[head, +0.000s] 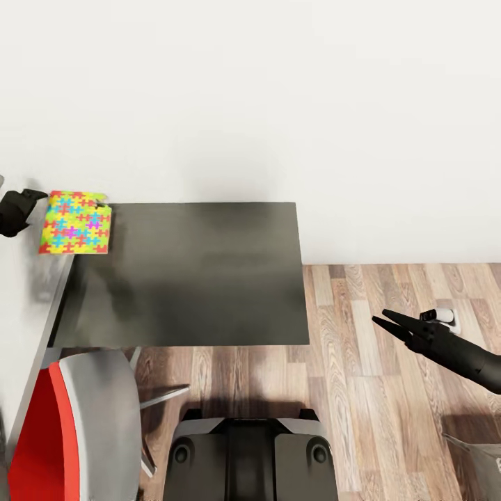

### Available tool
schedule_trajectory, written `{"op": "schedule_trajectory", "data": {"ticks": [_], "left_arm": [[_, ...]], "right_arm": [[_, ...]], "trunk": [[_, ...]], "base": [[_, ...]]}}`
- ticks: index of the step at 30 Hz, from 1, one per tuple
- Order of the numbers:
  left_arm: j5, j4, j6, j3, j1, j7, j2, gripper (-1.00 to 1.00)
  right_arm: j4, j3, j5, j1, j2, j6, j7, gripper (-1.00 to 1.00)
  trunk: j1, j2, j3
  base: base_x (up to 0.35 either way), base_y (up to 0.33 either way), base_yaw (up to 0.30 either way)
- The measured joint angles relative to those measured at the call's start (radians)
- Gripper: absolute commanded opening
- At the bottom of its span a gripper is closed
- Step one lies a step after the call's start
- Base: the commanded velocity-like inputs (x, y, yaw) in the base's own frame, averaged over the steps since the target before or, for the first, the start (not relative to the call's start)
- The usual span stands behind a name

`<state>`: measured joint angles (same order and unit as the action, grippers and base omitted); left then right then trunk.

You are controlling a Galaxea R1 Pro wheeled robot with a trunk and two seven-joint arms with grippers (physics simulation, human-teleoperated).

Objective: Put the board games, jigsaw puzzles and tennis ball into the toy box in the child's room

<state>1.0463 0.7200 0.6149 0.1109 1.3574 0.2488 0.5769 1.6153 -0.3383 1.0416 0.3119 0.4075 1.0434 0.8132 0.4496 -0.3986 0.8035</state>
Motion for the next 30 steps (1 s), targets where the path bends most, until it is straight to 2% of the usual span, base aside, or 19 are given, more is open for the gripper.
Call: {"op": "schedule_trajectory", "data": {"ticks": [7, 11, 15, 30], "left_arm": [[0.001, 0.009, 0.005, 0.018, 0.000, 0.000, 0.017, 1.00], [0.001, 0.011, 0.004, 0.021, 0.008, 0.008, 0.040, 1.00], [0.001, 0.011, 0.004, 0.021, 0.008, 0.008, 0.063, 1.00], [0.001, 0.011, 0.004, 0.021, 0.008, 0.008, 0.064, 1.00]], "right_arm": [[0.000, 0.009, -0.003, 0.000, 0.000, 0.000, -0.002, 1.00], [0.002, -0.001, 0.005, 0.023, -0.019, -0.004, 0.011, 1.00], [0.002, -0.001, 0.005, 0.034, -0.020, -0.004, 0.011, 1.00], [0.002, -0.001, 0.005, 0.034, -0.020, -0.004, 0.011, 1.00]], "trunk": [[0.000, 0.000, 0.000], [0.000, 0.000, 0.000], [0.000, 0.000, 0.000], [0.000, 0.000, 0.000]], "base": [[-0.039, 0.000, 0.000], [0.000, 0.000, 0.000], [0.000, 0.000, 0.000], [0.000, 0.000, 0.000]]}}
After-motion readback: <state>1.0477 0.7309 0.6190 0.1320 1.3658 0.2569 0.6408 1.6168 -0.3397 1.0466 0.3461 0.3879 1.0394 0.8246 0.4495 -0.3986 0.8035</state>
